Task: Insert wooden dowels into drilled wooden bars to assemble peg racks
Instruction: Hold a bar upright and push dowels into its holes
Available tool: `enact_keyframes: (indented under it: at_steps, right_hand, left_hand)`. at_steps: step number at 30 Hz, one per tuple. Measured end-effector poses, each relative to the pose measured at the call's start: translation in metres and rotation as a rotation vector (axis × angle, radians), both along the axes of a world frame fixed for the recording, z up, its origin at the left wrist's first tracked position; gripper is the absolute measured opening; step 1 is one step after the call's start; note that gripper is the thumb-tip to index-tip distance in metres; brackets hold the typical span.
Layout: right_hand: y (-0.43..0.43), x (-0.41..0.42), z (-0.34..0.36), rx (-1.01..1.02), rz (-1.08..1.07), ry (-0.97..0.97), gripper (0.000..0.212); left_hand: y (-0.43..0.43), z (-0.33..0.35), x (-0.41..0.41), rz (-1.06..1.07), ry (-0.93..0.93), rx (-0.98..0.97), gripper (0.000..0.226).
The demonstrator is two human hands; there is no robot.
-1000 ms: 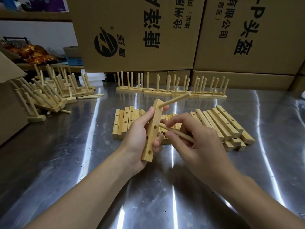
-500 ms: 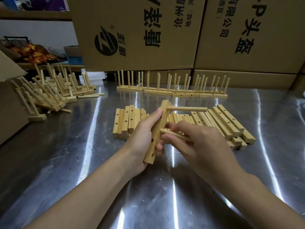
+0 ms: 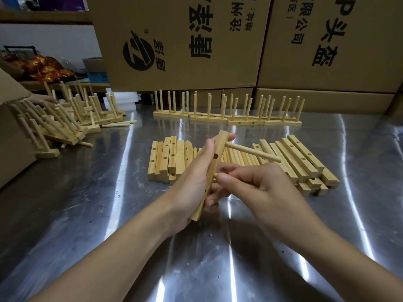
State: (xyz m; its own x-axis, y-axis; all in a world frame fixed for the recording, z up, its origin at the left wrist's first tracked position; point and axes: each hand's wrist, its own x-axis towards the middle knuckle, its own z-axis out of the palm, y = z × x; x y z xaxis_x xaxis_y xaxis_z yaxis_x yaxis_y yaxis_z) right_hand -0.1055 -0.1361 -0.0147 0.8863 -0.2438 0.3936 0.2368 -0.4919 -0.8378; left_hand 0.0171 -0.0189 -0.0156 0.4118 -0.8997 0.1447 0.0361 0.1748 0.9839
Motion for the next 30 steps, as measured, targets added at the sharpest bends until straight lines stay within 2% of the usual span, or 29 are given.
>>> enact_keyframes:
  at_steps: [3,6,8,11,12,14,18,23,27,30]
  right_hand:
    - [0.001,-0.002,0.003,0.288,0.042,0.062,0.031]
    - [0.002,0.001,0.008,0.281,0.028,0.120,0.031]
    - [0.001,0.004,0.006,-0.011,-0.085,0.057,0.027]
    - [0.003,0.003,0.000,-0.664,-0.462,0.003,0.023]
    - [0.006,0.001,0.000,-0.801,-0.521,0.029,0.027]
    - [0.011,0.002,-0.004,-0.886,-0.524,0.098,0.035]
    - [0.014,0.008,-0.012,-0.705,-0.406,0.164,0.041]
    - [0.011,0.008,-0.011,-0.461,-0.336,0.086,0.020]
    - [0.006,0.008,-0.009,-0.287,-0.243,0.153,0.038]
    - [0.000,0.008,-0.002,-0.109,-0.119,0.202,0.040]
  left_hand:
    - [-0.001,0.002,0.001,0.003,-0.034,-0.003,0.046]
    - [-0.003,0.003,0.002,0.089,-0.079,0.013,0.042]
    - [-0.006,0.001,0.003,0.160,-0.095,0.009,0.042]
    - [-0.009,-0.002,0.003,0.240,-0.077,0.013,0.042]
    - [-0.009,-0.003,0.003,0.261,-0.066,0.020,0.041]
    - [-0.009,-0.003,0.001,0.288,-0.043,0.038,0.038]
    - [-0.007,-0.004,0.001,0.309,-0.054,0.063,0.035]
    - [-0.009,-0.006,-0.001,0.347,-0.167,0.025,0.037]
    - [-0.010,-0.010,-0.003,0.382,-0.254,0.052,0.038]
    - [-0.010,-0.008,-0.003,0.375,-0.315,0.041,0.033]
